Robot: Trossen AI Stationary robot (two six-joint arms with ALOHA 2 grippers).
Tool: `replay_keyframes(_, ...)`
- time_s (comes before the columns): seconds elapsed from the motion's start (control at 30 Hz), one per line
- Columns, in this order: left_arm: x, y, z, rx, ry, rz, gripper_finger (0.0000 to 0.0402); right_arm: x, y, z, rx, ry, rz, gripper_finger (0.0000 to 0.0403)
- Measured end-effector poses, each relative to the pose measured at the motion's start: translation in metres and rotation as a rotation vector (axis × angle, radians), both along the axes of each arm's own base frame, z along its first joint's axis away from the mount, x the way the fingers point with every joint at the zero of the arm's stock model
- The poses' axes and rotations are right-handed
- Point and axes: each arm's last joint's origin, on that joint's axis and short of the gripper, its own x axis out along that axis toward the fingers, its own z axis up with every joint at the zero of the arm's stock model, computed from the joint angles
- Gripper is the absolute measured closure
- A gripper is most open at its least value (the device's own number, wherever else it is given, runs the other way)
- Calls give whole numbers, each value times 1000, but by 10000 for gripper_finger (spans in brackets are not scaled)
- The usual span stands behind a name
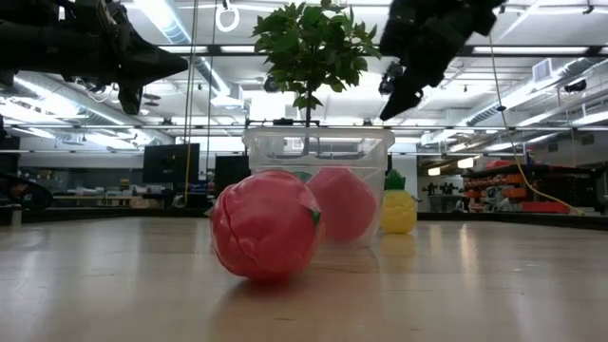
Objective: Pick and placing Produce into tupperware
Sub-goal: Put the yellow pineapple into the transparent bin
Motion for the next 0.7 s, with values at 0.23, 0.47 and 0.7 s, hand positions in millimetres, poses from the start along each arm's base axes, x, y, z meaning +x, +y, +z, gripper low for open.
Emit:
replay_keyframes(0.23, 0, 0, 0, 0, 0, 0, 377, 33, 24, -8, -114, 161, 116, 100)
replay_keyframes(0.47, 0, 0, 0, -25, -8, -2, 373, 48, 32, -37, -98, 353, 166, 100)
replay_keyframes(0.7, 0, 0, 0, -26, -8, -2, 383, 54, 41, -53, -95, 461, 162, 100)
